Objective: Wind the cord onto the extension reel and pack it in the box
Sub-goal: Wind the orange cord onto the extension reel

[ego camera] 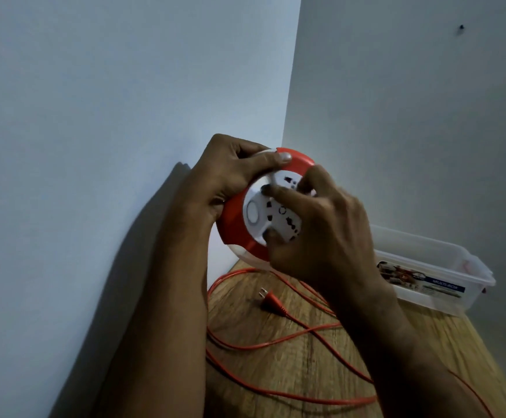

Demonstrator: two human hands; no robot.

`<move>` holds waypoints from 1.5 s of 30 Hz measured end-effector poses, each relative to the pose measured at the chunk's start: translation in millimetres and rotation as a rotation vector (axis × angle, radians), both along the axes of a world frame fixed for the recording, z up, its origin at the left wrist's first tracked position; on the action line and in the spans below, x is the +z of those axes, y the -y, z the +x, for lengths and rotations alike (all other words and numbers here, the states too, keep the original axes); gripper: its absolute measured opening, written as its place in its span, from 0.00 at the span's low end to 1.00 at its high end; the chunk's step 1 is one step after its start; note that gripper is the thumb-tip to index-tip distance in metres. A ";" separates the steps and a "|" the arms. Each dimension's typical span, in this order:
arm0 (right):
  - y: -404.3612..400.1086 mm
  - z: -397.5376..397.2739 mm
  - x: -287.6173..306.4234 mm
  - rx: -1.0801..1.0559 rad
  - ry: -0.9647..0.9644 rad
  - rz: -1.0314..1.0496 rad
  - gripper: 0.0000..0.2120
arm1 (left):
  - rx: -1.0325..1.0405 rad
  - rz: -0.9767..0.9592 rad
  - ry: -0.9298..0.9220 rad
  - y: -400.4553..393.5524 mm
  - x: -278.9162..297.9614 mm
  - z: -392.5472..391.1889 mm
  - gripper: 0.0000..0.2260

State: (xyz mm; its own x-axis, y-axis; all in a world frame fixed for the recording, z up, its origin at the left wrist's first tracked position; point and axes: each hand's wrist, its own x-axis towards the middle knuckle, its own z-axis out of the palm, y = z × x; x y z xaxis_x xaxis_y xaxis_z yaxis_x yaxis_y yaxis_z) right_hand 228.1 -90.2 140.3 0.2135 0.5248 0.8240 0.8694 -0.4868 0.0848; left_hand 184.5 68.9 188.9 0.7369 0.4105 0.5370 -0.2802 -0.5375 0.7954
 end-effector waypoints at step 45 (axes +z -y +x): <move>9.4 -13.3 20.6 -0.001 0.102 -0.375 0.34 | 0.014 0.030 0.025 -4.8 -0.3 -3.3 0.10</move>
State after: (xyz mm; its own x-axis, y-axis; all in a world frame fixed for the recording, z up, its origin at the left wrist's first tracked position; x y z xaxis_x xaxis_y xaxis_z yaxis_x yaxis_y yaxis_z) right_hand 214.8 -99.6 160.8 0.1409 0.7938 0.5917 0.8467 -0.4064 0.3435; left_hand 181.2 73.7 188.6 0.7174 0.4044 0.5673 -0.2920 -0.5648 0.7718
